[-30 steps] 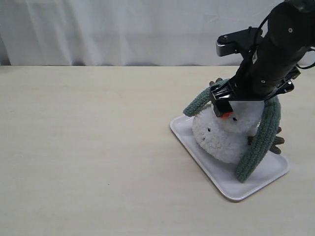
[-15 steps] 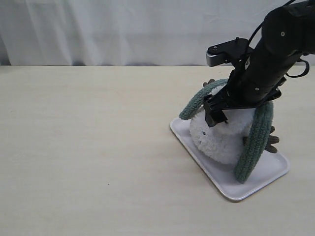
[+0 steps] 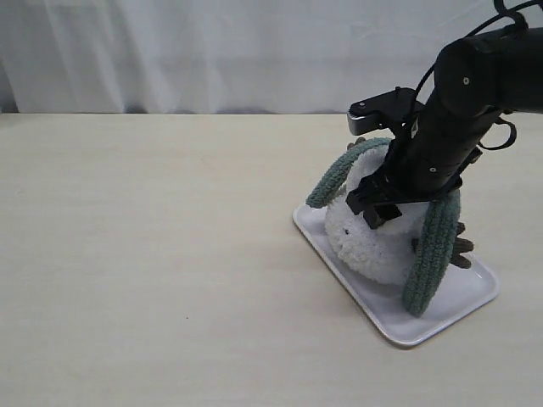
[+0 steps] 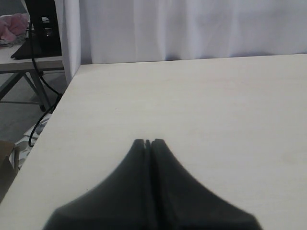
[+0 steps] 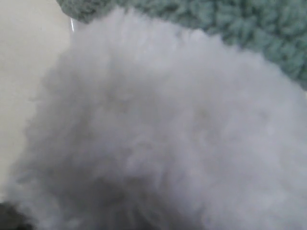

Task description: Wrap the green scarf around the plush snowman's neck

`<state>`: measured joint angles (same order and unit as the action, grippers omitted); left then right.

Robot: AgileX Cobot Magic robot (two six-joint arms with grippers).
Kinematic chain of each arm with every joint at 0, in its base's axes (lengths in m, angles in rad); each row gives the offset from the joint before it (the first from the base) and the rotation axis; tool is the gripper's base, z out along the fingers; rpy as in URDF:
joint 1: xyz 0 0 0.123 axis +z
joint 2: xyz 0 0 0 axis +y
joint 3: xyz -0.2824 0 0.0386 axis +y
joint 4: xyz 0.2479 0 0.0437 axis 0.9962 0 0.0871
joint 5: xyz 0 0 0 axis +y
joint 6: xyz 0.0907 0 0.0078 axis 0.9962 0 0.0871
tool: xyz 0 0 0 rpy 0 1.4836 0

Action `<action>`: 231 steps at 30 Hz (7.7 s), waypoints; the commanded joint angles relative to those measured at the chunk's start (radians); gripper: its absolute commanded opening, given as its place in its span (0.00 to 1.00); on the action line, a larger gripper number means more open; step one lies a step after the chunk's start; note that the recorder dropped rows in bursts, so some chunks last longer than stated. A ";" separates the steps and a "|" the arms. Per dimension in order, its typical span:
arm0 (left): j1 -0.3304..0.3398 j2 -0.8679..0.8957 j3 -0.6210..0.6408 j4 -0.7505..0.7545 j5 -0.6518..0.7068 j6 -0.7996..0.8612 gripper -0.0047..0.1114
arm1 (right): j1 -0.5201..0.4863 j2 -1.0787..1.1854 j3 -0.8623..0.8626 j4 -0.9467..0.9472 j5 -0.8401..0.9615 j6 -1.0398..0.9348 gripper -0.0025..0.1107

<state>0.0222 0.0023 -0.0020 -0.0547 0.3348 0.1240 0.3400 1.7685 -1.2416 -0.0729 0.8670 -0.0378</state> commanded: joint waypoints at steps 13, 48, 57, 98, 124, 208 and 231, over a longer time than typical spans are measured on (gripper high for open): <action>0.000 -0.002 0.002 0.001 -0.011 0.000 0.04 | -0.003 0.009 -0.003 0.278 -0.032 0.030 0.06; 0.000 -0.002 0.002 0.001 -0.011 0.000 0.04 | 0.000 0.009 -0.005 0.236 -0.028 0.180 0.47; 0.000 -0.002 0.002 0.001 -0.011 0.000 0.04 | 0.000 0.007 -0.100 0.244 0.096 0.150 0.82; 0.000 -0.002 0.002 0.001 -0.011 0.000 0.04 | -0.156 -0.338 0.063 0.088 0.058 0.144 0.21; 0.000 -0.002 0.002 0.001 -0.011 0.000 0.04 | -0.199 -0.126 0.086 0.484 -0.133 -0.179 0.38; 0.000 -0.002 0.002 0.001 -0.011 0.000 0.04 | -0.197 -0.259 0.353 0.645 -0.193 -0.443 0.06; 0.000 -0.002 0.002 0.001 -0.011 0.000 0.04 | -0.078 -0.254 0.298 0.655 -0.161 -0.483 0.06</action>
<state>0.0222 0.0023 -0.0020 -0.0547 0.3348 0.1240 0.2599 1.5339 -0.9100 0.5800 0.6445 -0.4970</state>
